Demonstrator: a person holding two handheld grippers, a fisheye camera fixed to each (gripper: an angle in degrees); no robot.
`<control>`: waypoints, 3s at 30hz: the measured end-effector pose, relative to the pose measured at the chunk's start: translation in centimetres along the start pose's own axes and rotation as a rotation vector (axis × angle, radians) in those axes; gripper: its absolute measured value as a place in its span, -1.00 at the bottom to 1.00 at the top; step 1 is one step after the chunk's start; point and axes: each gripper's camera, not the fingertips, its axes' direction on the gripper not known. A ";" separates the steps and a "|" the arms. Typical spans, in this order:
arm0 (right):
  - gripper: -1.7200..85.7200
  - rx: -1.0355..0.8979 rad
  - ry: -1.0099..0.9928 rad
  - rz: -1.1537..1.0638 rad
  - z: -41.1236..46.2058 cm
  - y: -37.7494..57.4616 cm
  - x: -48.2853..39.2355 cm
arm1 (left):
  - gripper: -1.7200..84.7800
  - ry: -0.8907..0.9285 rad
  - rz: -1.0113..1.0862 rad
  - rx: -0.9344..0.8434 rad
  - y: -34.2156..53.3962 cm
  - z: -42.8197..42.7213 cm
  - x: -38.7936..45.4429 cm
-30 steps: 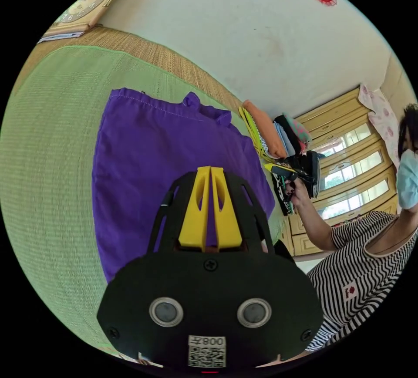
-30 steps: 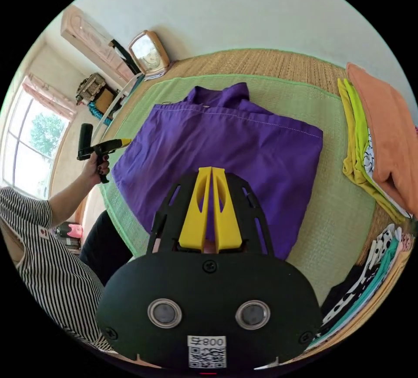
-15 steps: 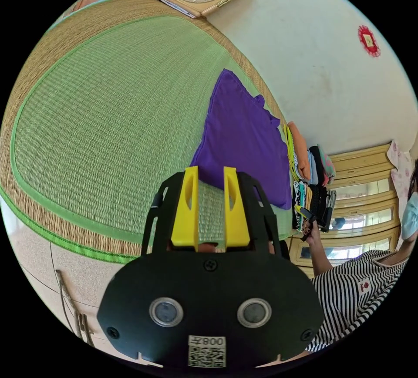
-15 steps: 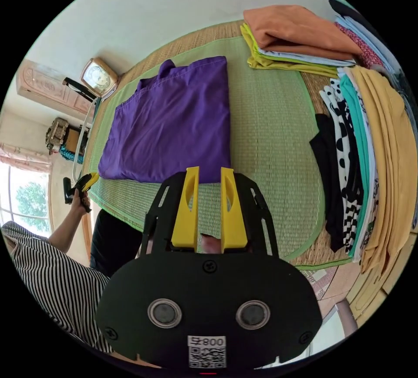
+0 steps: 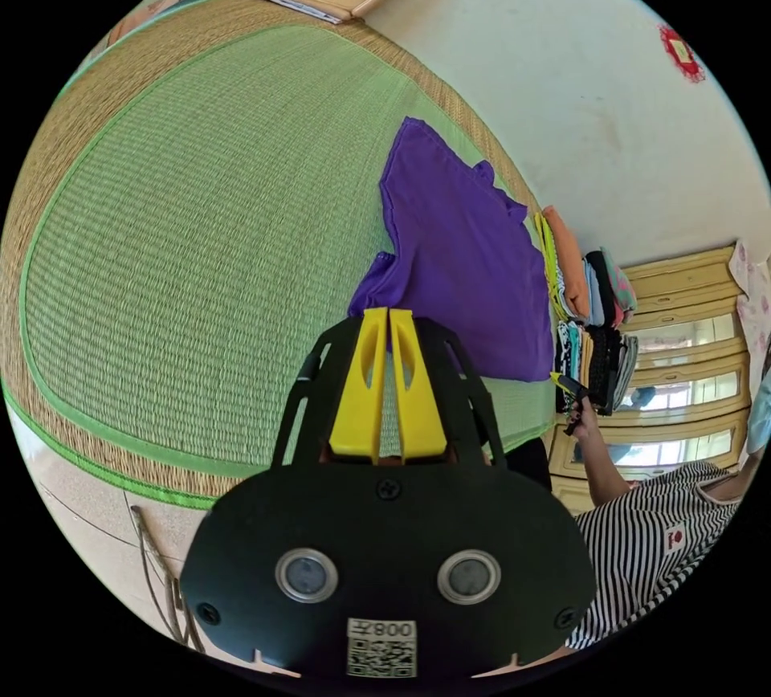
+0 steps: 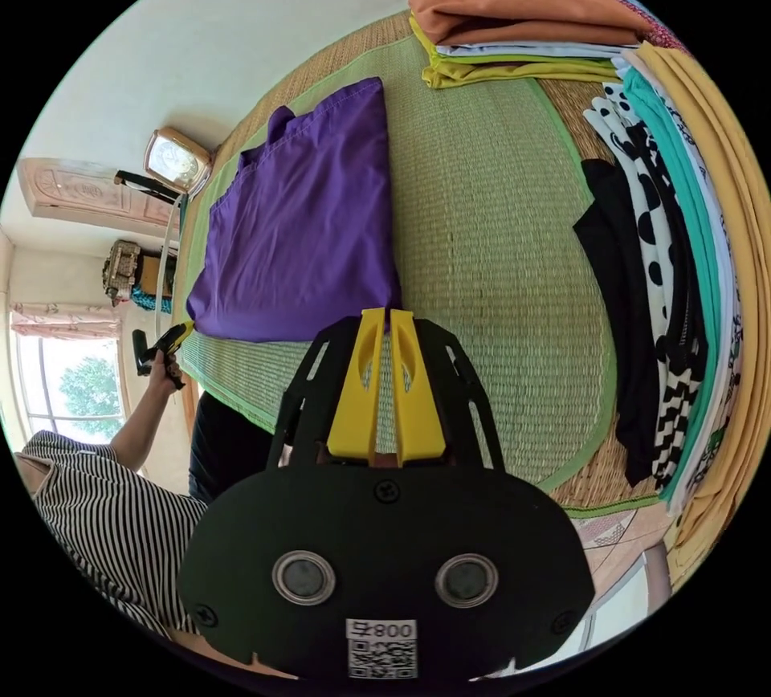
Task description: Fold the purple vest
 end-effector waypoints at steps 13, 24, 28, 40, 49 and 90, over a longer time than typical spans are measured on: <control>-0.94 0.167 -0.016 -0.148 -3.2 2.2 -8.0 | -0.95 0.145 0.103 0.193 4.5 0.1 7.4; -0.96 -0.168 0.182 -0.590 13.5 0.0 -23.9 | -0.96 -0.026 0.387 -0.158 3.7 13.3 18.4; -0.96 -0.168 0.084 -0.562 13.3 -0.3 -22.2 | -0.96 0.028 0.337 -0.151 4.1 13.8 18.9; -0.85 0.072 0.003 -0.257 0.8 2.3 -10.8 | -0.84 0.138 0.591 -0.140 7.9 14.4 28.9; -0.76 0.147 -0.024 0.118 -3.6 5.5 5.1 | -0.76 0.167 0.773 -0.305 11.2 20.5 37.8; -0.73 0.183 -0.573 0.088 -5.1 -11.5 17.4 | -0.94 0.150 0.793 -0.182 12.2 22.6 44.5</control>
